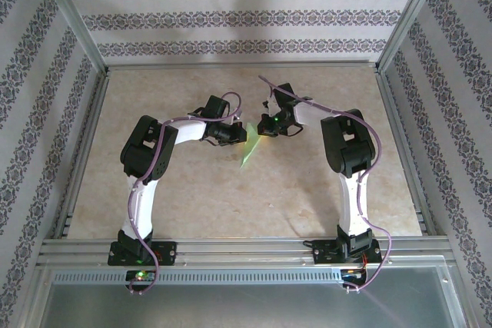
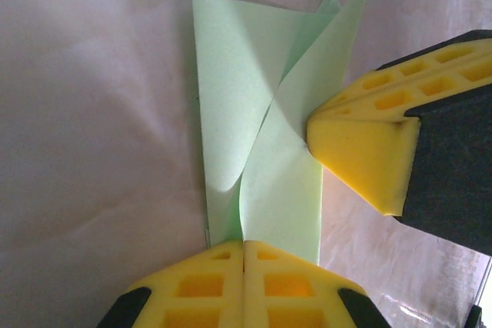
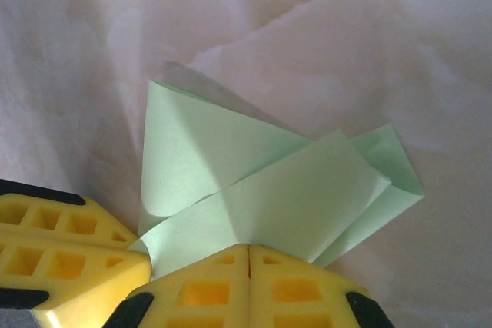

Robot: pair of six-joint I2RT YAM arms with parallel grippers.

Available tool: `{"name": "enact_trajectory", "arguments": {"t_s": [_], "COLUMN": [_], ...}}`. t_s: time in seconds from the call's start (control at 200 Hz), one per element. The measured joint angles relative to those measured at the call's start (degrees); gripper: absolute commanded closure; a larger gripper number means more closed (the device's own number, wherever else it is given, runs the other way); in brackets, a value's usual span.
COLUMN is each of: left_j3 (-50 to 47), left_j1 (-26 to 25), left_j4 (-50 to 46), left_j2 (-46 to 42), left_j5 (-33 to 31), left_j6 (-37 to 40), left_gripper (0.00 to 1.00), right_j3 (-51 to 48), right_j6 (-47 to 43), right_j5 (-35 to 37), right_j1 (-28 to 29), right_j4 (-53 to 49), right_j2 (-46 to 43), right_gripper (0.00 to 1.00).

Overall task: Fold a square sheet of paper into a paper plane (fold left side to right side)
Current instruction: Fold the wing for the fifth time at the center of the table.

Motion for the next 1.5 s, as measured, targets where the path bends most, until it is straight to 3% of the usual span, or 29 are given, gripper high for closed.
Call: {"name": "enact_trajectory", "arguments": {"t_s": [0.25, 0.38, 0.565, 0.844, 1.499], "left_j3": [0.07, 0.39, 2.4, 2.1, 1.7], "left_j1": [-0.42, 0.0, 0.11, -1.77, -3.82], "left_j4": [-0.74, -4.72, -11.58, -12.96, -13.64], "left_j2": [-1.38, -3.65, -10.45, -13.33, -3.74], "left_j5": [-1.07, -4.33, -6.19, 1.33, 3.61], "left_j6": [-0.94, -0.42, 1.07, -2.45, -4.22], "left_gripper": [0.72, 0.68, 0.81, 0.95, 0.96], "right_j3": [-1.64, -1.64, -1.64, -1.62, -1.03], "right_j6": [0.0, 0.0, 0.0, -0.07, -0.87], "right_j5": [-0.02, -0.02, -0.02, 0.04, 0.92], "right_j1": [-0.04, -0.04, -0.04, -0.04, 0.0], "right_j4": [0.79, 0.79, 0.76, 0.68, -0.83], "right_j2": [-0.94, -0.94, -0.94, -0.94, -0.98], "right_gripper": [1.0, 1.0, 1.0, 1.0, 1.0]}}
